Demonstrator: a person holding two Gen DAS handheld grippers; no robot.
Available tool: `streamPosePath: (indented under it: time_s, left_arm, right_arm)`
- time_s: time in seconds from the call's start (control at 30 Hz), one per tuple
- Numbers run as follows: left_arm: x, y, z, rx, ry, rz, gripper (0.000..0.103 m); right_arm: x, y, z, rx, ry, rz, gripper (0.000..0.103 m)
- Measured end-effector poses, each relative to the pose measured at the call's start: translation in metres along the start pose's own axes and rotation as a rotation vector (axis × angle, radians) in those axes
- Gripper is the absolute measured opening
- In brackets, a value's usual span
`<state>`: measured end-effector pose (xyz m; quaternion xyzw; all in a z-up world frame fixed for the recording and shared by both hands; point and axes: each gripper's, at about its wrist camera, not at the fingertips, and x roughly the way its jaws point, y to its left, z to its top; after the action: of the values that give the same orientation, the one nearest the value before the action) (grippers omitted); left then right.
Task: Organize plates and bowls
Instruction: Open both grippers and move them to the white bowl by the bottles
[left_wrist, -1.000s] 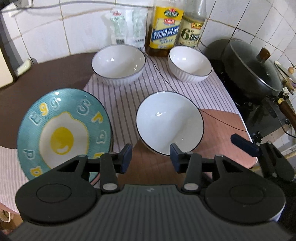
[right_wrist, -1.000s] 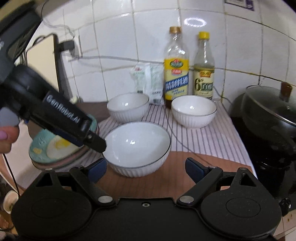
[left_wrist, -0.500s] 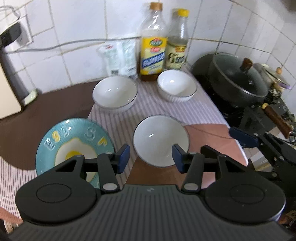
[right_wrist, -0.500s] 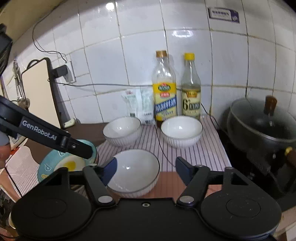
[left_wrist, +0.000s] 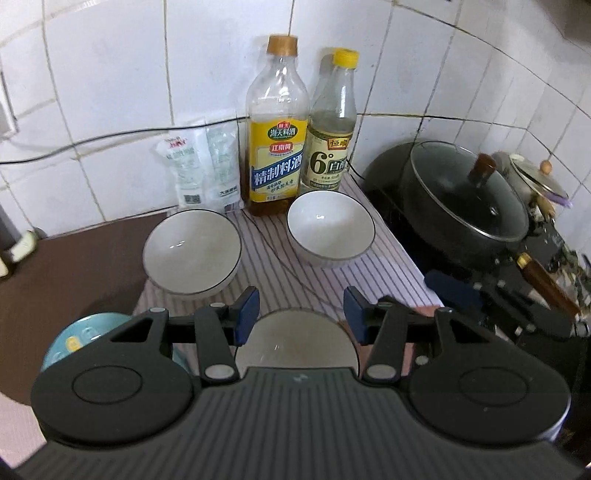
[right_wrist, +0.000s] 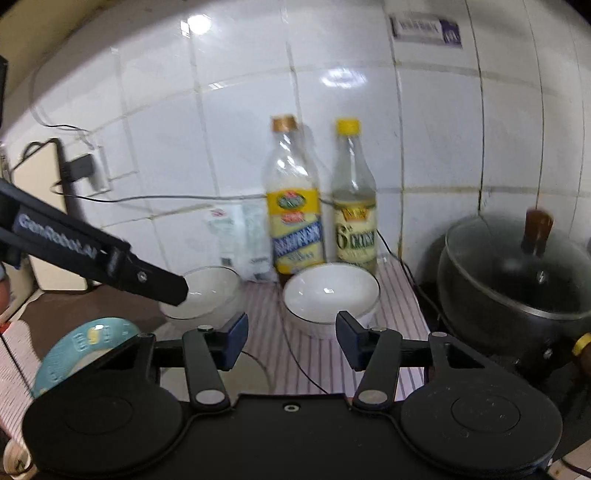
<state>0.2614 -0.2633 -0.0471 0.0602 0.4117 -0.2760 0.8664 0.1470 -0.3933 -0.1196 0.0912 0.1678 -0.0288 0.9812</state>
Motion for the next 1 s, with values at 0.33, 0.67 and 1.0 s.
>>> streamPosePath:
  time_s: [0.33, 0.67, 1.0]
  left_arm:
    - [0.08, 0.009, 0.017, -0.063, -0.061, -0.009, 0.049]
    - [0.15, 0.009, 0.034, -0.067, 0.023, 0.056, 0.048]
    - [0.169, 0.014, 0.034, -0.117, 0.079, -0.032, 0.03]
  right_arm:
    - [0.067, -0.023, 0.003, 0.034, 0.023, -0.101, 0.058]
    - [0.127, -0.043, 0.015, 0.068, 0.108, -0.197, 0.038]
    - [0.15, -0.054, 0.015, 0.147, 0.164, -0.221, 0.02]
